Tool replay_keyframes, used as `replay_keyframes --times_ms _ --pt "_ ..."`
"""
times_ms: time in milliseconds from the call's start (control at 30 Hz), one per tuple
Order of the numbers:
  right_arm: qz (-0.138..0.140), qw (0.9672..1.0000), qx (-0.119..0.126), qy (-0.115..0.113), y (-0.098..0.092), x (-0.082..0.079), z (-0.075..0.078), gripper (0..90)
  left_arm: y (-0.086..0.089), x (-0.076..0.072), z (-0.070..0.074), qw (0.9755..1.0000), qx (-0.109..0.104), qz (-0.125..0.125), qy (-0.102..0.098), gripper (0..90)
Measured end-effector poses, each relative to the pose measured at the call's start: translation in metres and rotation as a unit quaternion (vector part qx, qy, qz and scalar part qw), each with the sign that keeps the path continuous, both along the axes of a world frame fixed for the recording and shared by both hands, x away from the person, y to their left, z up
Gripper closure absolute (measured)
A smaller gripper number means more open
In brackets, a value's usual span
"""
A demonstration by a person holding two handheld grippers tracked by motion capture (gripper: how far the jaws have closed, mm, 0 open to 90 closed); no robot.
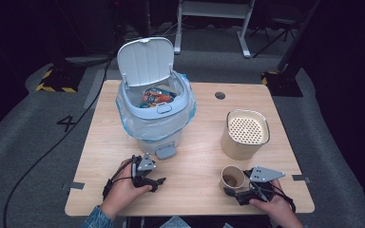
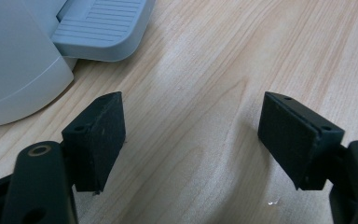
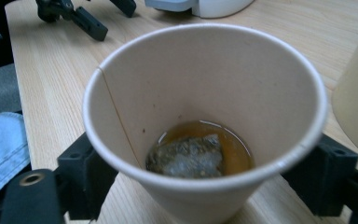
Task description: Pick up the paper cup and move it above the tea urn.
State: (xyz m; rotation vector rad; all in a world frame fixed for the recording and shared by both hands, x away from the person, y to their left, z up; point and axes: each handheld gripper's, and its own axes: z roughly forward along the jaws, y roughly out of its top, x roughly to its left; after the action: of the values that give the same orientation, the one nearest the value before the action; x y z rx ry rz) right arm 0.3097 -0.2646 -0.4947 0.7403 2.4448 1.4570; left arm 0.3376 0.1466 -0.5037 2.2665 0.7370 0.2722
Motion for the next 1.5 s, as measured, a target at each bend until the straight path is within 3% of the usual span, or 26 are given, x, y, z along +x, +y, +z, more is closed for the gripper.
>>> replay_keyframes --times_ms 267,500,1100,1500 --pt "0.0 1.0 0.002 -0.005 -0.001 0.001 0.0 28.2 0.0 0.0 0.0 1.0 0.0 0.001 0.001 22.6" --pt "0.006 0.9999 0.0 -0.016 -0.007 0.002 0.011 29.5 0.0 0.001 0.0 1.0 -0.001 0.003 0.002 22.5" --pt "0.009 0.9995 0.0 -0.03 -0.043 0.014 0.065 30.5 0.0 0.001 0.0 1.0 -0.001 0.004 0.001 22.6" --pt "0.002 0.9989 -0.019 -0.042 -0.056 0.027 0.107 30.5 0.001 0.002 0.0 1.0 -0.005 0.004 0.004 22.6"
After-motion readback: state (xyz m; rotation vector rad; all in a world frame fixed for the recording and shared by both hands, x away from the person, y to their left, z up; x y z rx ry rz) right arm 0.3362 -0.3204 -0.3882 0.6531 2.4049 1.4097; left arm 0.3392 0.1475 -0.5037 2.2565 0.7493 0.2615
